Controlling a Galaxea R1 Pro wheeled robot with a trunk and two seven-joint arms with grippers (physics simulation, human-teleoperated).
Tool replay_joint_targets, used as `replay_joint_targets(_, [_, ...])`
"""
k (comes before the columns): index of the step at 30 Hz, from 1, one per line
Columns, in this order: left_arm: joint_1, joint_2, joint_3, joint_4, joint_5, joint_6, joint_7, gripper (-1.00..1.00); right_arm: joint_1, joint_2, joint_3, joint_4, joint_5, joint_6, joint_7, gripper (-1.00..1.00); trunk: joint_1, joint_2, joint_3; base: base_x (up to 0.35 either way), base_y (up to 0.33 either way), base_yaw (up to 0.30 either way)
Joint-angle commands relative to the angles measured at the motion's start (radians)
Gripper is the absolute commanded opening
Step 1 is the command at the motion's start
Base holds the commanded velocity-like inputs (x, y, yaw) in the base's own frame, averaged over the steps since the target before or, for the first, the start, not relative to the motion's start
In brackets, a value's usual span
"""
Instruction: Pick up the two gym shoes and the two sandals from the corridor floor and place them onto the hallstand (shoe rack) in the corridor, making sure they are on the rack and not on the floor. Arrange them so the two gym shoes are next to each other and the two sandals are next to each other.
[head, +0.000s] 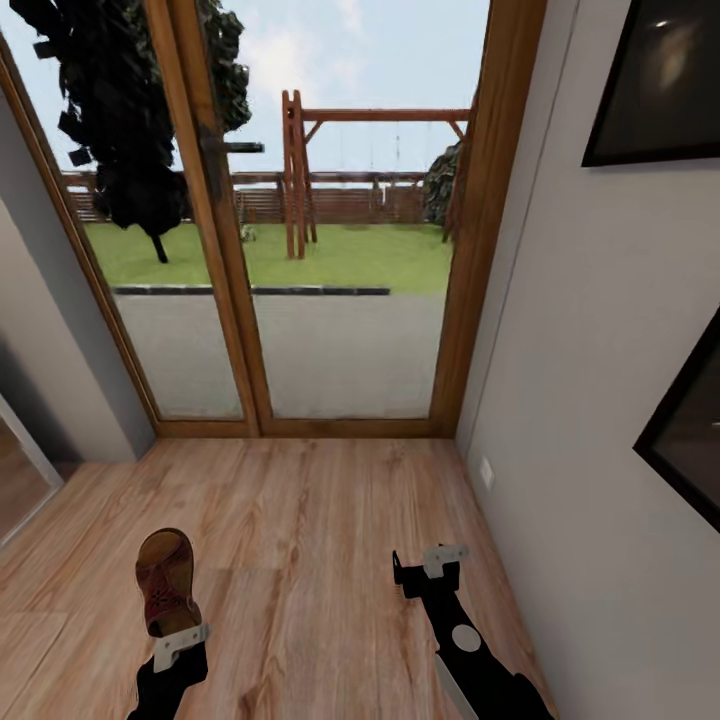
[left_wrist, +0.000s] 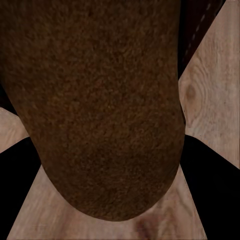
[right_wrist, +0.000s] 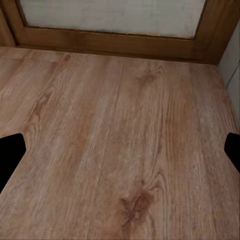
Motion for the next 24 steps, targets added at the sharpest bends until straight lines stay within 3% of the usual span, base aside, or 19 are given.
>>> replay_joint_targets(1, [-0.001,-0.001,0.008,0.001,-0.01,-0.004,-0.007,-1.0,-0.001,-0.001,0.005,0.001,-0.01,-0.004,-0.006,1.0,0.0,0.0,-0.001,0.337,0.0,0.0])
replay_joint_targets(24, [-0.001,-0.001,0.01,0.012,-0.015,-0.004,-0.009,-1.0,0.0,-0.01,0.0,0.042,-0.006,-0.019,-0.003,1.0,0.0,0.0,-0.001,0.338,0.0,0.0])
